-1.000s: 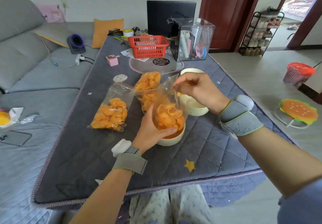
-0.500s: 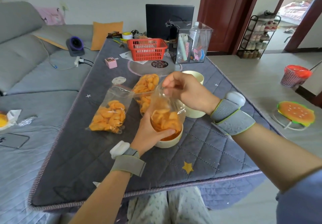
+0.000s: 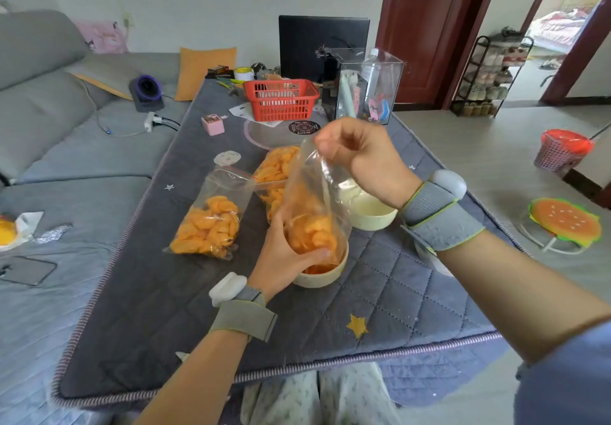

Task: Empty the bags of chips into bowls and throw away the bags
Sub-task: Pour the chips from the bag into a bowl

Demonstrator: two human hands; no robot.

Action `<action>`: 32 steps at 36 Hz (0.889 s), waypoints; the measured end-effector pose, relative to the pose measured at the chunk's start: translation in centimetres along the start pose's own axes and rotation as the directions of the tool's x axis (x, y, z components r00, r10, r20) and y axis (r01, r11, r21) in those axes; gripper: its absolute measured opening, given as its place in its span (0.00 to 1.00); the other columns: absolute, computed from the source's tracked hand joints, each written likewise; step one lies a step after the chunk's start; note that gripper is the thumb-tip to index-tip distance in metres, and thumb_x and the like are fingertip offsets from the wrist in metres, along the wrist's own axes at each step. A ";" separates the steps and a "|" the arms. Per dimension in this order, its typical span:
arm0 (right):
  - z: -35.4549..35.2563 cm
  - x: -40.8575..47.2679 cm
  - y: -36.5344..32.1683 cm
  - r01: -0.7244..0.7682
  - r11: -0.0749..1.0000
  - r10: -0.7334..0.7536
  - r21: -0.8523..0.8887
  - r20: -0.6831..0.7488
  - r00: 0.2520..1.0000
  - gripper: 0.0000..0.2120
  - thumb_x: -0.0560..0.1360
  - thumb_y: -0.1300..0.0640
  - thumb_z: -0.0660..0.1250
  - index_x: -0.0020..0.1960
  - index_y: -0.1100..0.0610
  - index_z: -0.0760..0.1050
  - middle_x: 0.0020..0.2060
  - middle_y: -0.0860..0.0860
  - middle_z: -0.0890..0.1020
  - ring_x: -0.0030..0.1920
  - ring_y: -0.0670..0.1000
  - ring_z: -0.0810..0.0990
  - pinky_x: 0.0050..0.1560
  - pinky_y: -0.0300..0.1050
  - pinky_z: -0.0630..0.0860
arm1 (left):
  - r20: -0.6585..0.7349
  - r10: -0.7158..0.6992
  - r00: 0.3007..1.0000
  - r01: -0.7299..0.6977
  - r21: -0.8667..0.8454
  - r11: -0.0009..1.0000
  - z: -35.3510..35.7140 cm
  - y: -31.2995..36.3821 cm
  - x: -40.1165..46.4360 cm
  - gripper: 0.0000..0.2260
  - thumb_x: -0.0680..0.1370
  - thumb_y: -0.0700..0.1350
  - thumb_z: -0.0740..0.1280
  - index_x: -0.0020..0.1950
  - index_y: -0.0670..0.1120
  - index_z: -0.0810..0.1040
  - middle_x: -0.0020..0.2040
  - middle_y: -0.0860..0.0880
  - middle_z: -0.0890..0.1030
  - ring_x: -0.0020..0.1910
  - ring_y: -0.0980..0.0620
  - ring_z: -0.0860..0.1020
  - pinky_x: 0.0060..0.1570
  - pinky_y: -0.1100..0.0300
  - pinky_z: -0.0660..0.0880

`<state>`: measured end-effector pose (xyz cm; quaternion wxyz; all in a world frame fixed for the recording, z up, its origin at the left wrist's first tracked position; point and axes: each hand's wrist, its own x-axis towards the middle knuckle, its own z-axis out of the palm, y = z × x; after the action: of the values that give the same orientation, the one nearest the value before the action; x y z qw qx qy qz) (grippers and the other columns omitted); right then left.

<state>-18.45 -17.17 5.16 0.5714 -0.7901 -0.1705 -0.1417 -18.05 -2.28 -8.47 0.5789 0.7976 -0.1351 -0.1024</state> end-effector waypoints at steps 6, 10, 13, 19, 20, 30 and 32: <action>0.0 -2.0 1.6 -0.088 0.981 0.086 0.172 0.019 0.996 0.21 0.68 0.58 0.68 0.59 0.53 0.68 0.46 0.50 0.75 0.44 0.39 0.77 0.50 0.33 0.74 | -0.077 0.036 0.996 -0.034 0.016 0.999 -0.1 0.0 0.1 0.37 0.67 0.50 0.75 0.70 0.56 0.57 0.65 0.56 0.67 0.64 0.57 0.66 0.64 0.58 0.63; -0.3 -4.3 3.2 -0.212 0.977 0.205 0.025 0.178 0.963 0.37 0.70 0.59 0.70 0.73 0.52 0.55 0.57 0.42 0.74 0.59 0.38 0.73 0.58 0.29 0.71 | -0.086 0.054 0.995 -0.054 0.012 0.998 -0.2 0.1 0.1 0.30 0.69 0.48 0.73 0.66 0.56 0.62 0.59 0.60 0.70 0.61 0.59 0.68 0.59 0.64 0.64; 0.3 -4.8 4.1 -0.207 0.967 0.230 -0.150 0.161 0.960 0.14 0.75 0.59 0.64 0.59 0.51 0.73 0.47 0.43 0.78 0.44 0.31 0.76 0.48 0.25 0.71 | -0.061 0.073 0.995 -0.072 0.019 0.997 0.0 0.1 0.1 0.29 0.69 0.48 0.74 0.63 0.59 0.61 0.59 0.59 0.71 0.61 0.58 0.69 0.57 0.67 0.66; 0.1 -4.5 4.0 -0.135 0.990 0.133 -0.045 -0.045 0.990 0.13 0.79 0.61 0.56 0.59 0.58 0.75 0.44 0.43 0.79 0.40 0.29 0.77 0.43 0.23 0.69 | -0.050 0.091 0.995 -0.092 -0.017 0.996 0.1 -0.1 -0.1 0.41 0.65 0.49 0.77 0.66 0.64 0.52 0.69 0.56 0.64 0.69 0.56 0.64 0.68 0.56 0.63; 0.2 -4.5 3.9 -0.130 0.990 0.129 -0.045 -0.039 0.991 0.13 0.79 0.61 0.56 0.59 0.57 0.75 0.43 0.44 0.79 0.39 0.29 0.77 0.43 0.23 0.69 | -0.056 0.099 0.993 -0.101 -0.028 0.994 0.2 0.0 -0.1 0.42 0.65 0.49 0.77 0.67 0.63 0.52 0.70 0.56 0.64 0.70 0.56 0.63 0.68 0.56 0.62; 0.4 -4.9 4.4 -0.157 0.984 0.168 0.079 -0.168 0.971 0.18 0.75 0.49 0.55 0.55 0.57 0.76 0.54 0.60 0.81 0.57 0.59 0.79 0.63 0.60 0.71 | -0.069 0.094 0.993 -0.097 -0.050 0.994 0.7 -0.2 -0.2 0.51 0.62 0.51 0.78 0.74 0.58 0.46 0.74 0.54 0.60 0.72 0.55 0.60 0.70 0.54 0.60; 0.3 -4.9 4.4 -0.125 0.979 0.155 0.160 -0.194 0.969 0.16 0.76 0.48 0.55 0.53 0.55 0.76 0.53 0.62 0.81 0.57 0.61 0.79 0.63 0.62 0.71 | -0.080 0.098 0.992 -0.103 -0.052 0.993 0.8 -0.1 -0.3 0.52 0.59 0.55 0.77 0.73 0.59 0.46 0.73 0.54 0.60 0.72 0.56 0.61 0.71 0.54 0.60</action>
<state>-20.95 -18.63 -0.74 0.6511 -0.7372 -0.0642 -0.1688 -18.58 -2.83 -8.79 0.6104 0.7765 -0.1496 -0.0459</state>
